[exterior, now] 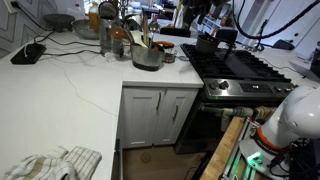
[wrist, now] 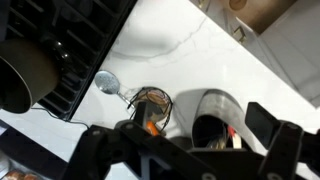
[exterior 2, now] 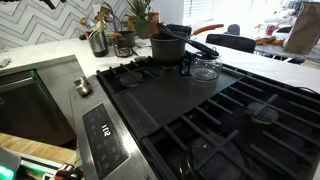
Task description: Remove the wooden spatula from the silver tin and put it on the counter
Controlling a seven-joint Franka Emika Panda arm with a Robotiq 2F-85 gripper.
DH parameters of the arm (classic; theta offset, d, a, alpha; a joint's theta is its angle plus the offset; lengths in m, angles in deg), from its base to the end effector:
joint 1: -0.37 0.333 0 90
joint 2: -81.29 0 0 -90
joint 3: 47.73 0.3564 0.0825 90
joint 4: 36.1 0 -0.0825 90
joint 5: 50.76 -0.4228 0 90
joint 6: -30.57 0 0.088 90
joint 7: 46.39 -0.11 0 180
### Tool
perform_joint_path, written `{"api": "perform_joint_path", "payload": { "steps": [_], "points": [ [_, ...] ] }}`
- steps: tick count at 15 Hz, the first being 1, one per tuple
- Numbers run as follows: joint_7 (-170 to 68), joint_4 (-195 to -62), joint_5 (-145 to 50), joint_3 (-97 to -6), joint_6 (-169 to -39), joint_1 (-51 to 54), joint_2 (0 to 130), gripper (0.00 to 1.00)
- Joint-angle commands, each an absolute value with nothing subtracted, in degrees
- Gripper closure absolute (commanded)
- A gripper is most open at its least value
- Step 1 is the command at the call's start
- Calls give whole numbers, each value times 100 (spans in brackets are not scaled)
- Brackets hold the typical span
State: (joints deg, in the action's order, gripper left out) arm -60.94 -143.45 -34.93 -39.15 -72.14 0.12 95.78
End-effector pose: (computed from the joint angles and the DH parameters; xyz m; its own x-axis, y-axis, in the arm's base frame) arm 0.5201 0.0621 0.6693 0.9724 -0.0392 0.2301 -0.0999 -0.9608 0.2586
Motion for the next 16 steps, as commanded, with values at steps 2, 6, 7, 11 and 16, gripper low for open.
{"api": "perform_joint_path", "payload": {
  "steps": [2,6,7,11,16],
  "points": [
    [-7365,-12865,-3367,-3927,-7630,13,8388,0],
    [-7741,-12687,-3333,-4080,-7728,157,8276,0],
    [-7929,-12469,-3290,-4120,-7738,173,8094,0],
    [-8107,-12146,-3271,-4173,-7741,204,7813,0],
    [-8495,-11889,-3087,-4207,-7670,228,7580,0]
  ]
}}
